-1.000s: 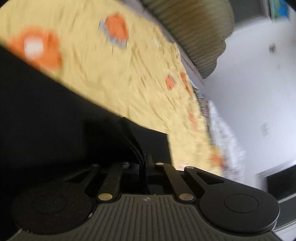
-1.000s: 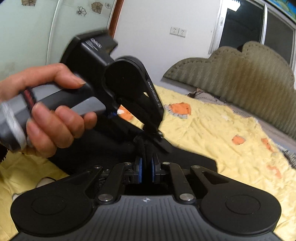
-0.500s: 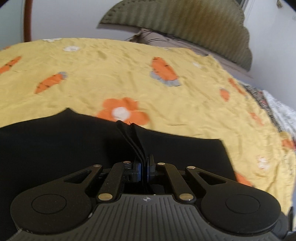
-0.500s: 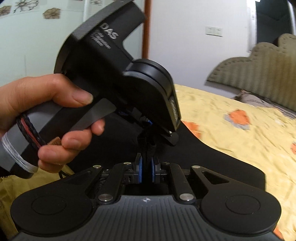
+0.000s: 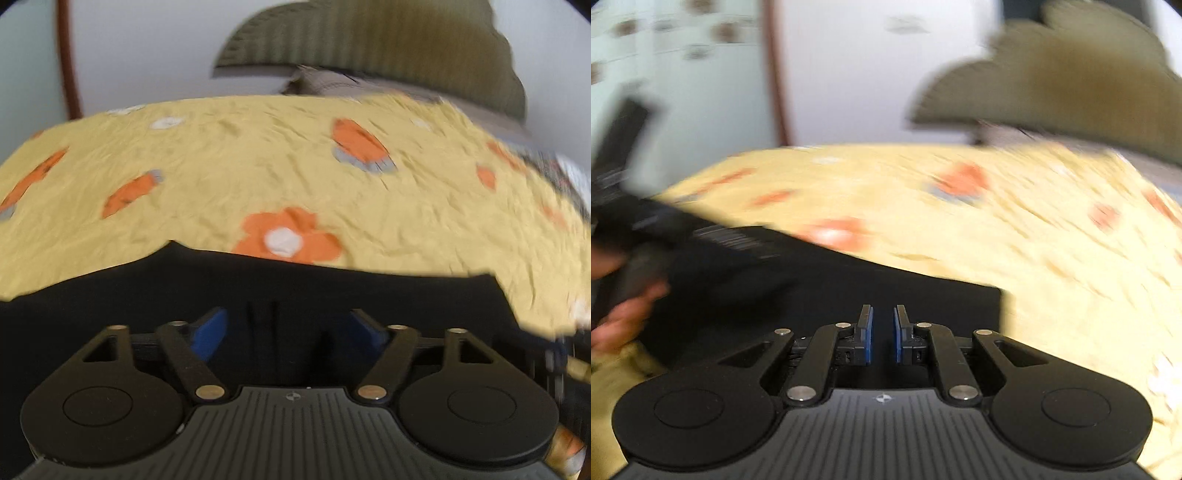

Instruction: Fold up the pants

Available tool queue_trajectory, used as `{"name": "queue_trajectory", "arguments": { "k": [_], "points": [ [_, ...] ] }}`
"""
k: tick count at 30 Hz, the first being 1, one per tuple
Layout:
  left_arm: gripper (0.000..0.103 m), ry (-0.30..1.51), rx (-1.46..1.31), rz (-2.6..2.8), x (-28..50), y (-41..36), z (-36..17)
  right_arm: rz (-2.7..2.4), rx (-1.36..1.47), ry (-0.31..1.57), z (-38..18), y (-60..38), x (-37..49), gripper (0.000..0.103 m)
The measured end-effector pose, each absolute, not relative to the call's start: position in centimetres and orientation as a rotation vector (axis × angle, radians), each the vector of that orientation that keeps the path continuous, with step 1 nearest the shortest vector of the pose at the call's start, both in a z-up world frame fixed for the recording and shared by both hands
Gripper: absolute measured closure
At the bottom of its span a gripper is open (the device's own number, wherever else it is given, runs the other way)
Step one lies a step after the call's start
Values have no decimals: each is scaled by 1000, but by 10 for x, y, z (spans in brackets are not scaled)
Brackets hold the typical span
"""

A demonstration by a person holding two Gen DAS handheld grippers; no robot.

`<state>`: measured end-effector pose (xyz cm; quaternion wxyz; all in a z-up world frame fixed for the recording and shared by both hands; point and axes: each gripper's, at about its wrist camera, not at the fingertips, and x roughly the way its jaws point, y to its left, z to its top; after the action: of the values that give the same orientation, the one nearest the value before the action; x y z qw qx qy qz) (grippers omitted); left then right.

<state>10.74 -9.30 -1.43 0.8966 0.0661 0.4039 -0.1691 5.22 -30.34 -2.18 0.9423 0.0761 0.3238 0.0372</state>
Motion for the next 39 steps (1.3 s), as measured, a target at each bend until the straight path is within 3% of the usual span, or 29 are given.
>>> {"name": "queue_trajectory", "arguments": {
  "k": [3, 8, 10, 16, 21, 23, 24, 26, 33, 39],
  "points": [
    [22, 903, 225, -362, 102, -107, -34, 34, 209, 764, -48, -324, 66, 93],
    [20, 814, 277, -350, 87, -111, -27, 22, 253, 705, -46, -330, 50, 91],
    [12, 806, 314, -378, 82, -117, -27, 43, 255, 711, -48, -332, 56, 89],
    [8, 846, 346, -381, 72, -117, -38, 65, 99, 765, -42, -306, 36, 86],
    [7, 874, 337, -384, 70, -110, -38, 104, 46, 705, -25, -283, 28, 85],
    [7, 865, 333, -386, 63, -107, -41, 160, 42, 716, -28, -272, 31, 80],
    [10, 865, 331, -376, 61, -104, -41, 183, 30, 742, -33, -266, 33, 73],
    [6, 866, 337, -378, 56, -98, -40, 204, -27, 774, -43, -257, 31, 69],
    [7, 773, 382, -275, 54, -92, -32, 155, -4, 753, -35, -259, 28, 67],
    [6, 803, 429, -344, 49, -90, -39, 187, -55, 792, -40, -252, 28, 58]
  ]
}}
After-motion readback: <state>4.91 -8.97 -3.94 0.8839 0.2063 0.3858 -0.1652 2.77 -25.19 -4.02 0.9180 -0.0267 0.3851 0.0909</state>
